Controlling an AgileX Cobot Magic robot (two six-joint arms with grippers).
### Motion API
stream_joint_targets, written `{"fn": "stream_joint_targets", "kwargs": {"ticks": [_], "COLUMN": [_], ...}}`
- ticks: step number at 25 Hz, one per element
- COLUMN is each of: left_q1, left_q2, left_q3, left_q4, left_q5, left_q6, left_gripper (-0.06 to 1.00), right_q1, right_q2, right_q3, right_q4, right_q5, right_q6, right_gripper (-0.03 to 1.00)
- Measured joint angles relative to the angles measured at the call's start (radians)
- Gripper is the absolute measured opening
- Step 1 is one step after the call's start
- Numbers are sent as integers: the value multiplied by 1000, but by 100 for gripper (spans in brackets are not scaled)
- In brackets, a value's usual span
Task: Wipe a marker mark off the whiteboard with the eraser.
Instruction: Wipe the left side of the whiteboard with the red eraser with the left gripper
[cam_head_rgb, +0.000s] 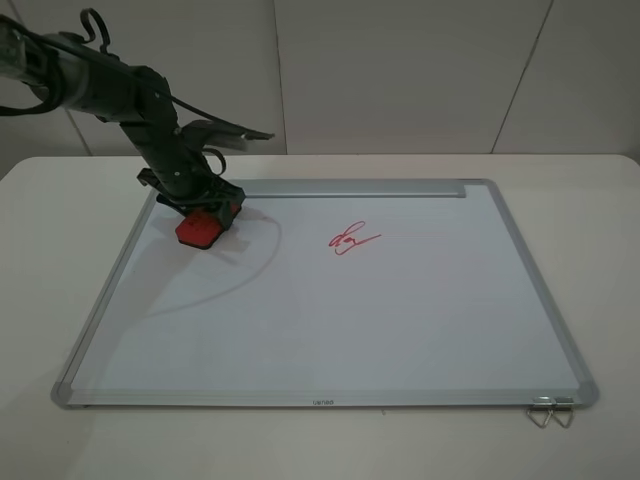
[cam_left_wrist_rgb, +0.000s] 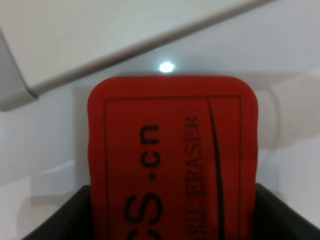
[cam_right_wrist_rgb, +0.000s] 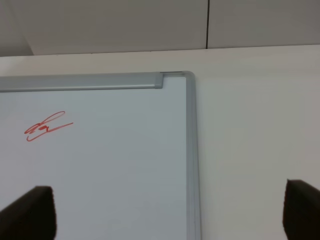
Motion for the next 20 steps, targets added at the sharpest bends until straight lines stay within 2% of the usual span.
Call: {"fn": "stream_joint_targets", "kwargs": {"ticks": [5, 7, 8, 12, 15, 20], "left_q1": [-56, -102, -158, -241, -261, -244], "left_q2": [0, 0, 0, 0, 0, 0], "left_q3": [0, 0, 0, 0, 0, 0], "left_q4": [42, 37, 29, 16, 15, -2], "left_q5": [-1, -1, -1, -2, -5, -7], "left_q6": [31, 67, 95, 132, 138, 148], "left_gripper": [57, 57, 57, 57, 57, 57], "right_q1": [0, 0, 0, 0, 0, 0], "right_q2": [0, 0, 0, 0, 0, 0], "right_q3": [0, 0, 0, 0, 0, 0], "right_q4": [0, 6, 0, 6, 6, 6], "right_q5": [0, 0, 0, 0, 0, 0], "right_q6": [0, 0, 0, 0, 0, 0], "right_gripper": [83, 83, 83, 83, 83, 83]}}
